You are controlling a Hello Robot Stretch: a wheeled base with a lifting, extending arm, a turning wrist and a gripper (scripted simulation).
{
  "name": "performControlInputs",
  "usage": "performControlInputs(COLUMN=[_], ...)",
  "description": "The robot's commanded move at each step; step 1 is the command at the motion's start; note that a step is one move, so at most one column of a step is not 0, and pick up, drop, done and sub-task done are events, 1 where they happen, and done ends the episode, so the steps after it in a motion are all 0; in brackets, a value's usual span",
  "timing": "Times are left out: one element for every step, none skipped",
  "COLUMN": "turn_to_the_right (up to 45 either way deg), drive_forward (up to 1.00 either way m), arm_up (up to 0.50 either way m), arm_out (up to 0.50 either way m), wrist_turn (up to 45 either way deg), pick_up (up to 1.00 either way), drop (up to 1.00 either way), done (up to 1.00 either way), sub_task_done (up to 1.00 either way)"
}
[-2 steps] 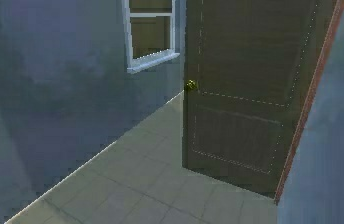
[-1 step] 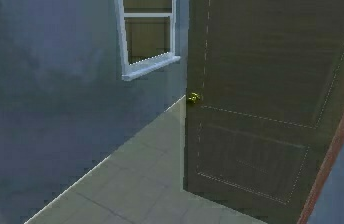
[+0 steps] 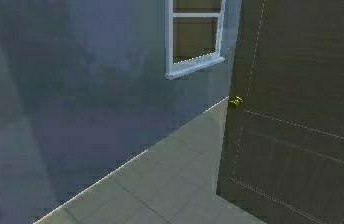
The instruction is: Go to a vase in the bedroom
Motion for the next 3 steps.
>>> performControlInputs(turn_to_the_right=[0.0, -6.0, 0.0], drive_forward=[1.00, 0.00, 0.35], arm_up=[0.00, 0.00, 0.00], arm_out=[0.00, 0.00, 0.00], wrist_turn=[0.0, 0.0, 0.0], pick_up=[0.00, 0.00, 0.00], drop=[0.00, 0.00, 0.00], done=[0.00, 0.00, 0.00], sub_task_done=[0.00, 0.00, 0.00])
